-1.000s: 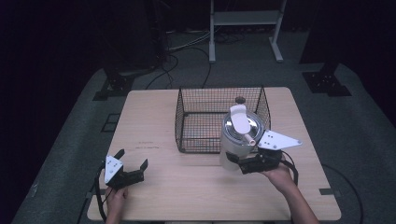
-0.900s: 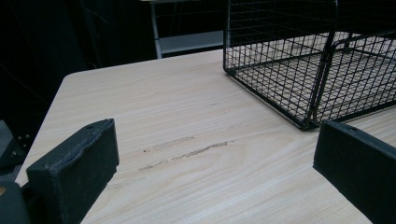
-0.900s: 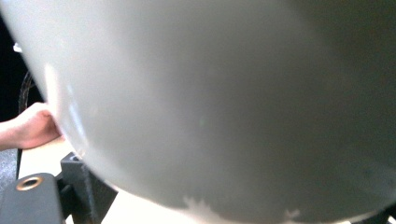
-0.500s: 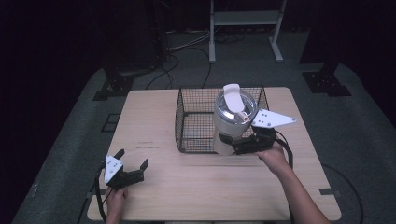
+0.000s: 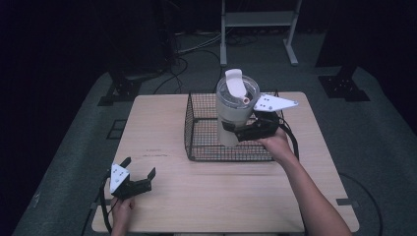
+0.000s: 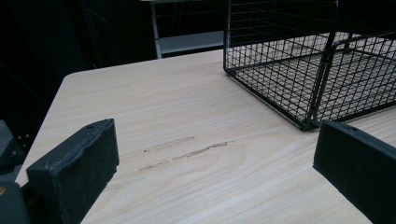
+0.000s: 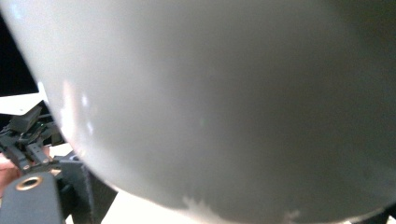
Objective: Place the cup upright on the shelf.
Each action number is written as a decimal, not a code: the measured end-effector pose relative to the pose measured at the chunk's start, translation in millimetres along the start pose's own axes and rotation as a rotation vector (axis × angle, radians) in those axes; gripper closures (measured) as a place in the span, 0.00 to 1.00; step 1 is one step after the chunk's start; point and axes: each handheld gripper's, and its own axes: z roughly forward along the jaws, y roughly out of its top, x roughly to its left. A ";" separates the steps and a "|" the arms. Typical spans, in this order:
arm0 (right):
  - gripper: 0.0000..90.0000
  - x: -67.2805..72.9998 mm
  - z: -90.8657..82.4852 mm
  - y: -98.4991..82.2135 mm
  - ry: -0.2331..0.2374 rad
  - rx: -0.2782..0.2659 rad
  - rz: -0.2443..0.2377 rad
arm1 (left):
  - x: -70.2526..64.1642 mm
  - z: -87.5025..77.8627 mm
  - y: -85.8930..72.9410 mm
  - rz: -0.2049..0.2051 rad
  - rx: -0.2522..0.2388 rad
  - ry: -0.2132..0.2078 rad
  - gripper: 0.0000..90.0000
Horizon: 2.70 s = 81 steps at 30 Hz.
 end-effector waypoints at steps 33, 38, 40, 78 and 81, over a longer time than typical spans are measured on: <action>0.10 -42.5 88.1 -5.3 -0.032 0.081 0.030 | 1.2 -0.3 0.0 -0.008 -0.003 -0.002 0.00; 0.10 -47.5 96.2 -12.5 -0.032 0.089 0.029 | 1.0 -0.2 -0.1 -0.007 -0.004 -0.002 0.00; 0.10 -49.5 99.1 -15.3 -0.032 0.095 0.034 | 0.9 -0.2 -0.1 -0.007 -0.003 -0.002 0.00; 0.10 -75.6 137.6 -72.6 -0.033 0.253 0.075 | 1.7 -0.5 -0.2 -0.015 -0.006 -0.003 0.00; 0.10 -76.0 140.0 -74.1 -0.030 0.270 0.063 | 1.8 -0.6 -0.2 -0.015 -0.006 -0.003 0.00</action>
